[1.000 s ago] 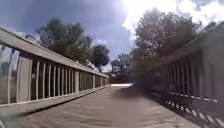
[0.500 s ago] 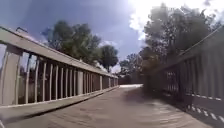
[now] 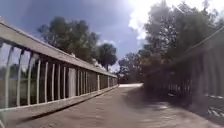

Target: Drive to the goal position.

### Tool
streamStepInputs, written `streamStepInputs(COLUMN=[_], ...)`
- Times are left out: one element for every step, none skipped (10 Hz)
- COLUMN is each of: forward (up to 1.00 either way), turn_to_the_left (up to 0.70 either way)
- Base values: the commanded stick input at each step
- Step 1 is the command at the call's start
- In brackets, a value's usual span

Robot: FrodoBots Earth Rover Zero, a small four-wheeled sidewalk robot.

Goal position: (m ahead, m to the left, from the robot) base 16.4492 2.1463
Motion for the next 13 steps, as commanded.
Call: streamStepInputs(forward=[0.85, 0.85, 0.85, 0.85, 0.85, 0.85, 0.85, 0.85, 0.85, 0.85, 0.85, 0.85, 0.85], turn_to_the_left=[0.00, 0.00, 0.00, 0.00, 0.00, 0.00, 0.00, 0.00, -0.25, -0.34, -0.07, 0.00, 0.00])
